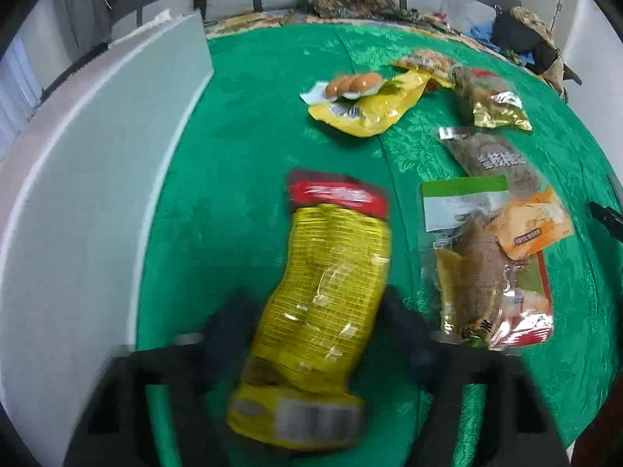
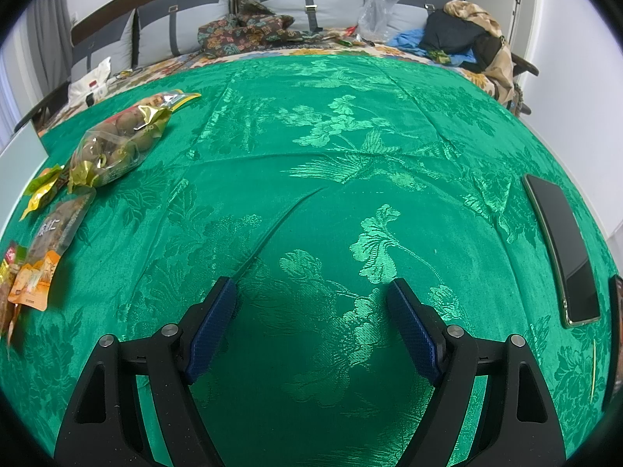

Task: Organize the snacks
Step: 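Grasp the yellow pouch with the left gripper while the right gripper grasps the green-label pack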

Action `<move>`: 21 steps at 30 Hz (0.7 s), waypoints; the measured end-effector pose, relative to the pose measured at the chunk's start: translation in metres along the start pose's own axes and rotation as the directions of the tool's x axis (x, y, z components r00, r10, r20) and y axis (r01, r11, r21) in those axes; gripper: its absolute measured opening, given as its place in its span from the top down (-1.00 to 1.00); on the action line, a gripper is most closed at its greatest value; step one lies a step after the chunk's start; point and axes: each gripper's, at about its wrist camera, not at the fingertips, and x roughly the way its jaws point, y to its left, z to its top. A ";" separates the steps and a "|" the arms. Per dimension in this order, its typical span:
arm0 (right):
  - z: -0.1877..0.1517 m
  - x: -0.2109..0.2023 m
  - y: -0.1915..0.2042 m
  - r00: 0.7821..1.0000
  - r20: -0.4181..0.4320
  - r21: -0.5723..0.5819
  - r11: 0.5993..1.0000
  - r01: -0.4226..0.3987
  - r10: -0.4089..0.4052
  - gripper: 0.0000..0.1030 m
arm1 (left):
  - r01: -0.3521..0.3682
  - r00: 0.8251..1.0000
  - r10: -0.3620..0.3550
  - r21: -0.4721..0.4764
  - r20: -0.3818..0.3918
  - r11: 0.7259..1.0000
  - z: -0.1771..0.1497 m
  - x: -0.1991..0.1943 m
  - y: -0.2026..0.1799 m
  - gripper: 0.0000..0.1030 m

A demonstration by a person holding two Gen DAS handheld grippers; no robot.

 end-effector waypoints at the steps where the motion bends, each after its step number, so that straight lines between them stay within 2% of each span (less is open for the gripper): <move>1: 0.000 0.000 0.000 1.000 0.000 0.000 1.000 0.000 0.000 -0.62 | -0.013 1.000 0.013 -0.012 -0.005 1.000 -0.001 -0.002 0.001 -0.01; 3: 0.000 0.000 0.000 1.000 0.000 0.000 1.000 0.000 0.000 -0.62 | -0.030 1.000 0.030 -0.047 0.000 0.998 -0.007 -0.007 0.004 0.06; 7: 0.000 0.000 0.000 1.000 0.000 0.000 1.000 0.000 0.000 -0.62 | -0.063 0.998 0.066 -0.141 0.012 0.988 -0.025 -0.016 0.011 0.08; 11: 0.002 0.000 0.001 1.000 -0.026 0.000 1.000 -0.003 0.003 -0.60 | -0.071 0.996 0.079 -0.153 0.046 0.986 -0.043 -0.022 0.007 0.07; 13: 0.008 -0.005 0.009 0.991 -0.115 0.057 0.996 -0.062 0.068 -0.56 | -0.069 0.995 0.078 -0.156 0.057 0.985 -0.047 -0.024 0.007 0.07; 14: 0.011 -0.013 0.018 0.978 -0.134 0.111 0.983 -0.146 0.161 -0.56 | -0.068 0.995 0.079 -0.157 0.061 0.985 -0.048 -0.024 0.007 0.07; 16: 0.015 -0.032 0.054 0.927 -0.162 0.152 0.937 -0.315 0.338 -0.56 | -0.068 0.994 0.080 -0.158 0.070 0.985 -0.049 -0.023 0.005 0.06; 17: 0.017 -0.042 0.084 0.870 -0.198 0.156 0.890 -0.428 0.452 -0.56 | -0.070 0.994 0.082 -0.159 0.076 0.985 -0.049 -0.023 0.005 0.06; 18: 0.016 -0.046 0.106 0.820 -0.228 0.169 0.850 -0.498 0.526 -0.55 | -0.072 0.993 0.085 -0.158 0.081 0.985 -0.050 -0.023 0.004 0.06; 19: 0.015 -0.049 0.134 0.757 -0.270 0.183 0.804 -0.566 0.595 -0.52 | -0.073 0.992 0.088 -0.159 0.088 0.985 -0.052 -0.024 0.004 0.05; 20: 0.015 -0.049 0.157 0.727 -0.301 0.181 0.786 -0.592 0.617 -0.52 | -0.074 0.991 0.090 -0.161 0.094 0.984 -0.053 -0.024 0.003 0.05; 21: 0.014 -0.045 0.180 0.720 -0.340 0.165 0.792 -0.588 0.605 -0.52 | -0.074 0.990 0.092 -0.163 0.106 0.984 -0.056 -0.025 0.004 0.05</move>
